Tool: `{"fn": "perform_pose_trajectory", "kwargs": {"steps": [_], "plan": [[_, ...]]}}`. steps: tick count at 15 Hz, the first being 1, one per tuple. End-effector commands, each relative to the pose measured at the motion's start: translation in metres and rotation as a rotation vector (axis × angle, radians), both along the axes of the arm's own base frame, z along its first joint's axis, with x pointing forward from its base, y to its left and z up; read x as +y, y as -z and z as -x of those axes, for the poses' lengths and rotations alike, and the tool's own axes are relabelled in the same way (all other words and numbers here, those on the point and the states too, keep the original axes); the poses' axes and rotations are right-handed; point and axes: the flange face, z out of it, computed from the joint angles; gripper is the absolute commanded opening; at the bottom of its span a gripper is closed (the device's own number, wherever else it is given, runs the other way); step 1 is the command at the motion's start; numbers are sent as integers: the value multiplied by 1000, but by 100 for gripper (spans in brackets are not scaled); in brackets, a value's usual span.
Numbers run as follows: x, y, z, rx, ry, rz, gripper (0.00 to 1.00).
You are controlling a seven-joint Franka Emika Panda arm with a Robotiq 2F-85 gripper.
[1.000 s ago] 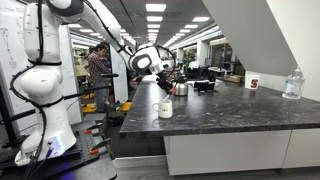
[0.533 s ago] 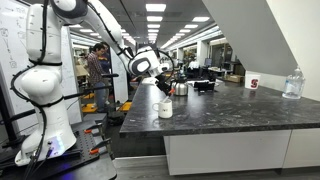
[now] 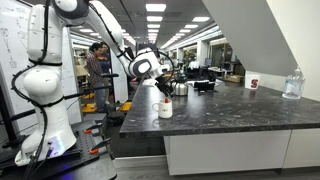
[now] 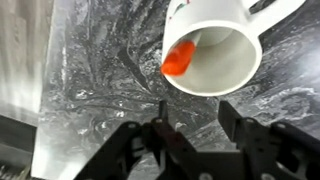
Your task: Place the red marker inside the white mug
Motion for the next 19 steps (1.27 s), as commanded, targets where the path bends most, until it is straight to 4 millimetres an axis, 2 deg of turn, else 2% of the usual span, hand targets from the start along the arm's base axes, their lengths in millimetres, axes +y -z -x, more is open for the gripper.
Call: {"fn": "perform_pose_trajectory", "kwargs": {"steps": [1, 2, 3, 6, 9, 12, 16, 19], "plan": [[10, -8, 5, 33, 44, -29, 90], [13, -9, 6, 74, 60, -34, 99], [18, -11, 7, 124, 76, -39, 100], [31, -22, 12, 287, 120, -37, 100], [38, -49, 11, 338, 166, -2, 100], [52, -71, 10, 377, 136, 23, 100], [73, -82, 7, 451, 108, 46, 100], [83, -87, 5, 444, 80, 68, 100]]}}
